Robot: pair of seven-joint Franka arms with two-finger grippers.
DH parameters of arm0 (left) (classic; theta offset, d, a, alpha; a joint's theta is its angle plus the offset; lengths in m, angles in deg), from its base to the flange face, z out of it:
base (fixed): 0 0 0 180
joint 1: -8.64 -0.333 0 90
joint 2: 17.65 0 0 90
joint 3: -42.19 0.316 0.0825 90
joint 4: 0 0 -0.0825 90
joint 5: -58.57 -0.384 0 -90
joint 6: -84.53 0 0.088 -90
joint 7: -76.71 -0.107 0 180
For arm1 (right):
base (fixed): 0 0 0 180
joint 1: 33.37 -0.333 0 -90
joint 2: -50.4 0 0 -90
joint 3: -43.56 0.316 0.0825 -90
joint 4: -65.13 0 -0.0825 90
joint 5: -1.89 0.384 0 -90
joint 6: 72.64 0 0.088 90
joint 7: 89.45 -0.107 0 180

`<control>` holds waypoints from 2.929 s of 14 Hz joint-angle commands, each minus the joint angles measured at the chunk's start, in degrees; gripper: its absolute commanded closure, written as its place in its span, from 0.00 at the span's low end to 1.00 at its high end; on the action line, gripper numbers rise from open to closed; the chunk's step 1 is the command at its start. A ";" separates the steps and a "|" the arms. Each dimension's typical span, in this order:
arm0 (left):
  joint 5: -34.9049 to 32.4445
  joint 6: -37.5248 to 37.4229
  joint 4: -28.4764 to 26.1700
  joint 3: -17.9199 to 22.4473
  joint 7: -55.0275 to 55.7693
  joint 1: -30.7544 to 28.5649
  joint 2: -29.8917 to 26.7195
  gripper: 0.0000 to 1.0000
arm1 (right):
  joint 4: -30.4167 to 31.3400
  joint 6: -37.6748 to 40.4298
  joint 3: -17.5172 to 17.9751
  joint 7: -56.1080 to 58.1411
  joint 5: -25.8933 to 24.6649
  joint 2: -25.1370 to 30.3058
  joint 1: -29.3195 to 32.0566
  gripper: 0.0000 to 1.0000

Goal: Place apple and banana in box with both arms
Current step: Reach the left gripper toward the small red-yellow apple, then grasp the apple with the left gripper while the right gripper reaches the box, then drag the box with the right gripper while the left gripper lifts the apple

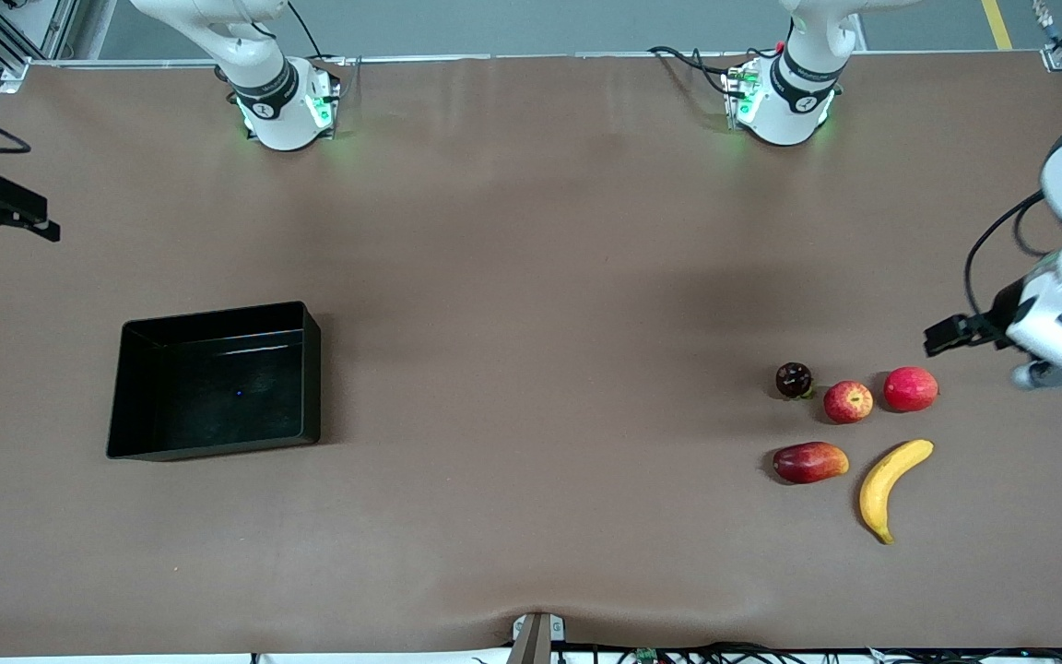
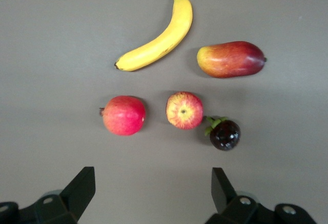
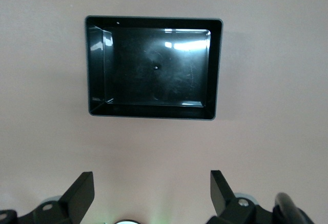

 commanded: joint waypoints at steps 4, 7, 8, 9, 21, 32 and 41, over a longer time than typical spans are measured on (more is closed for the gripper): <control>-0.41 10.97 0.91 -0.29 -1.64 -1.50 11.65 0.00 | -1.85 -7.56 0.56 1.77 0.13 -14.19 9.35 0.00; 0.38 11.15 2.32 -0.64 -1.47 -0.63 15.09 0.00 | -1.41 -12.05 0.83 8.78 2.05 -21.37 11.81 0.00; 0.38 11.15 2.50 -0.64 -1.47 -0.54 16.23 0.00 | -0.11 -13.46 0.74 12.47 3.80 -23.32 11.90 0.00; 0.38 11.50 2.85 -0.64 -1.38 -0.54 17.20 0.00 | 1.56 -17.56 0.74 14.42 3.91 -24.38 11.91 0.00; 1.96 15.19 2.94 -2.75 -0.67 -0.10 21.51 0.00 | 13.97 -40.11 1.00 20.59 4.87 -29.31 8.57 1.00; 1.44 16.43 0.04 -3.89 -0.69 -0.62 16.87 1.00 | -1.14 -13.22 1.88 -3.26 12.25 -28.26 -0.63 1.00; 1.53 3.52 1.26 -7.84 0.72 -0.62 1.66 1.00 | -4.31 -23.38 2.85 -34.66 15.60 -30.70 -31.39 1.00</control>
